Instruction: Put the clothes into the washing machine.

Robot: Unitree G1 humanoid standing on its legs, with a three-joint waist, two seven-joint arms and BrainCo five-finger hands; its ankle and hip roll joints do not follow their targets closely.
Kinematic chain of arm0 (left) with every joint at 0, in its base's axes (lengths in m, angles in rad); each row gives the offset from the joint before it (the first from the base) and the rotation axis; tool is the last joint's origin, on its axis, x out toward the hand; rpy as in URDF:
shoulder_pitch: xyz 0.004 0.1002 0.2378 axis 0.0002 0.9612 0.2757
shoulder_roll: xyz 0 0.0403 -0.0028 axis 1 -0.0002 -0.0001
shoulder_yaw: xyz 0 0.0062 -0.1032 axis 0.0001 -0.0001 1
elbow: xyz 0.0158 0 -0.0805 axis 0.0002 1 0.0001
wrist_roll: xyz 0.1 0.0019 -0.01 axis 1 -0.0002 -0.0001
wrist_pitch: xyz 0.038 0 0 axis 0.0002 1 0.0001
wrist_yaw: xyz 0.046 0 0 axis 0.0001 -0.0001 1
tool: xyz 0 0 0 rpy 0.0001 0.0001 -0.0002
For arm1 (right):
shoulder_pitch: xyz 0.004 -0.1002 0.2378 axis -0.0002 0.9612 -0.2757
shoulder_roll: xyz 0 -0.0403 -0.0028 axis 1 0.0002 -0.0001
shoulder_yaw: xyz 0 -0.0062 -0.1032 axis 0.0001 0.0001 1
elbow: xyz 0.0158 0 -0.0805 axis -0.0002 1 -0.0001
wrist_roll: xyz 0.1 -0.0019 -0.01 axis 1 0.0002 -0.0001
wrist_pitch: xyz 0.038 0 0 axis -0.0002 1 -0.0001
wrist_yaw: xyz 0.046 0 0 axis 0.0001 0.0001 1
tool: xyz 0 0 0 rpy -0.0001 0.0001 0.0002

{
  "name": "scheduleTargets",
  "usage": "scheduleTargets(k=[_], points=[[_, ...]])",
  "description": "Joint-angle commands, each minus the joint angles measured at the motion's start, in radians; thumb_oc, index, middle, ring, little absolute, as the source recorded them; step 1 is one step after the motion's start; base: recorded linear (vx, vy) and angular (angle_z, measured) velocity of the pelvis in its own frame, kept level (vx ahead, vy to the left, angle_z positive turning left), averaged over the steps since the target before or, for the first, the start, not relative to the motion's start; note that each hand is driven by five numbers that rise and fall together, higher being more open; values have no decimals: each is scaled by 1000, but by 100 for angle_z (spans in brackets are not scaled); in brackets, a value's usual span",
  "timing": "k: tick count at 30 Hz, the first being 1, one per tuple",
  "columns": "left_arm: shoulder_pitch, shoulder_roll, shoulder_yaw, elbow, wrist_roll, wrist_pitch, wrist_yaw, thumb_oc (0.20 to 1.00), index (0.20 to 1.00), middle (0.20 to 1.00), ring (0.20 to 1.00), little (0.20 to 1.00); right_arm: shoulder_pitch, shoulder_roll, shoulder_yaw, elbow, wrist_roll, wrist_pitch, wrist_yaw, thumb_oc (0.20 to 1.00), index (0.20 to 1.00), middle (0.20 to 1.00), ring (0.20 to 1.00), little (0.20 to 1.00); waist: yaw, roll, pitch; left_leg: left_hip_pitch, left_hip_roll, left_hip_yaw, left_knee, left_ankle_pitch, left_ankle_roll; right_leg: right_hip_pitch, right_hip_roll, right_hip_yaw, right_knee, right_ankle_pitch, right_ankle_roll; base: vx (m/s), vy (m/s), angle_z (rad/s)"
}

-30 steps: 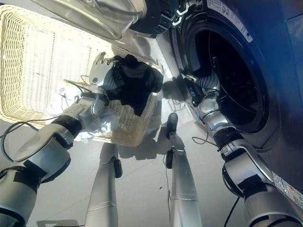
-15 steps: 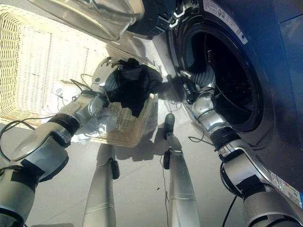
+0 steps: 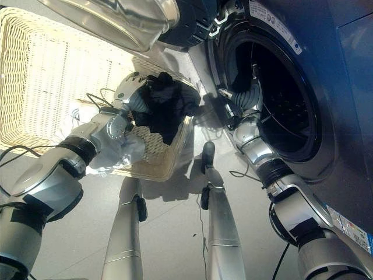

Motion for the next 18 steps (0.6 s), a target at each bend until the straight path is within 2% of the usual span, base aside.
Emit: scheduleTargets(k=[1, 6, 8, 9, 10, 14, 18], points=[[105, -117, 34, -3, 74, -39, 0, 1000, 1000, 1000, 1000, 1000, 9, 4, -44, -55, -33, -5, -40, 1000, 1000, 1000, 1000, 1000, 12, -54, 2, 1, -41, 6, 94, -132, 35, 56, 72, -10, -148, 114, 42, -2, -30, -1], [124, -128, 28, 2, 163, 4, 114, 1000, 1000, 1000, 1000, 1000, 22, 12, -49, -67, -36, -6, -50, 1000, 1000, 1000, 1000, 1000, 16, -64, 2, 2, -43, -1, 98, -135, 38, 60, 74, -16, -146, 117, 42, 0, -28, 0], [133, -131, 32, 2, 165, 42, 214, 1000, 1000, 1000, 1000, 1000, 27, 13, -53, -71, -37, -5, -49, 1000, 1000, 1000, 1000, 1000, 17, -66, 2, 5, -45, -5, 95, -134, 39, 62, 75, -16, -148, 119, 42, 0, 0, 0], [134, -131, 36, 3, 165, 42, 227, 1000, 1000, 1000, 1000, 1000, 29, 13, -52, -72, -36, -6, -50, 1000, 1000, 1000, 1000, 1000, 17, -67, 2, 6, -44, -5, 95, -133, 39, 63, 75, -17, -147, 119, 42, 11, -33, 0], [142, -129, 57, 3, 124, 58, 335, 1000, 1000, 1000, 1000, 1000, 39, 15, -50, -76, -36, -10, -56, 1000, 1000, 1000, 1000, 1000, 20, -69, 2, 5, -46, -10, 97, -133, 41, 62, 75, -17, -147, 121, 41, 10, -39, 0], [163, -112, 137, -12, 104, 23, 528, 1000, 1000, 1000, 1000, 1000, 71, 23, -63, -83, -48, -28, -75, 1000, 1000, 1000, 1000, 1000, 30, -70, 2, 4, -49, -17, 97, -133, 40, 66, 73, -26, -149, 120, 43, 1, -55, 0], [218, -103, 221, -63, 158, -11, 618, 1000, 1000, 1000, 1000, 1000, 122, 22, -98, -118, -56, -31, -90, 1000, 1000, 1000, 1000, 1000, 46, -68, 2, 0, -58, -33, 101, -134, 39, 67, 65, -39, -145, 121, 46, -4, -89, 0]])
